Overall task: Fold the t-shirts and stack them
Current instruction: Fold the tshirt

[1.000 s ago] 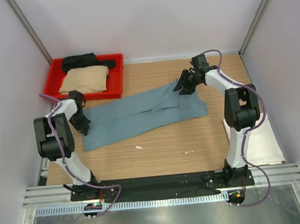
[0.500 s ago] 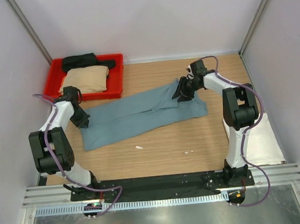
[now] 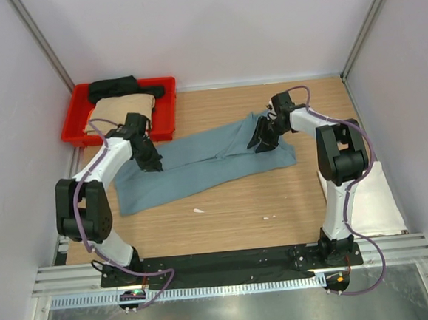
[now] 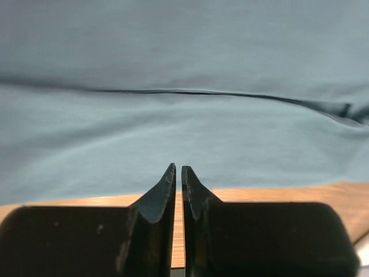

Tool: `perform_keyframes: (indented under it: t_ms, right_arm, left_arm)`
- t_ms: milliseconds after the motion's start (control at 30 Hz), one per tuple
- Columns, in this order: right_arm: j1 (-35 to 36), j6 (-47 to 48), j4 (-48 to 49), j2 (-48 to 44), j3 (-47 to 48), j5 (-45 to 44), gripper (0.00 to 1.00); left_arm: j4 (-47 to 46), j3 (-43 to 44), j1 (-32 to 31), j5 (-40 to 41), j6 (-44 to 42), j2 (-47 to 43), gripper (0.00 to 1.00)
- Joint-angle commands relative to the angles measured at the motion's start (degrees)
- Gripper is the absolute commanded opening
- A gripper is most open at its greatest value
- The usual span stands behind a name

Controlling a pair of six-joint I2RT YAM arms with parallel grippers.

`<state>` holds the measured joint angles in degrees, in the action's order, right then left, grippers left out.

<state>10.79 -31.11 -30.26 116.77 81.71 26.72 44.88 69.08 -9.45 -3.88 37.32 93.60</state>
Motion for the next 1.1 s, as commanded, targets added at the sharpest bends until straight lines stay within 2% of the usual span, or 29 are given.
perform_keyframes:
  t_ms: [0,333,467,600,800,900,1067]
  right_arm:
    - [0.20,0.62,1.16,0.21,-0.59,-0.09,0.45]
    - [0.20,-4.30,7.32,1.18,-2.79,4.21,0.44]
    - [0.20,-5.36,7.59,1.27,-1.03,4.22,0.40]
    - [-0.06,-7.46,8.02,1.62,0.38,4.65,0.30]
    - [-0.24,-10.63,9.52,-0.13,-0.23,4.13,0.14]
    - [-0.24,-13.27,10.75,-2.68,-2.60,3.60,0.10]
    - [-0.15,-17.83,13.47,-7.69,-9.97,2.11,0.06]
  left_arm:
    - [-2.87,4.39,-2.23,-4.64,-0.06,2.01,0.08]
    - [-3.22,7.74,-5.58,-7.89,-0.32,4.57,0.08]
    - [-7.69,7.56,-6.80,-14.83,-0.41,5.71,0.09]
    - [-13.05,10.72,-11.45,-18.79,1.44,10.89,0.07]
    - [-22.88,16.96,-18.22,-19.15,8.46,21.68,0.00]
    - [-24.67,19.60,-19.63,-17.75,10.49,26.78,0.00]
    - [-24.49,21.19,-19.64,-14.76,11.72,30.41,0.00]
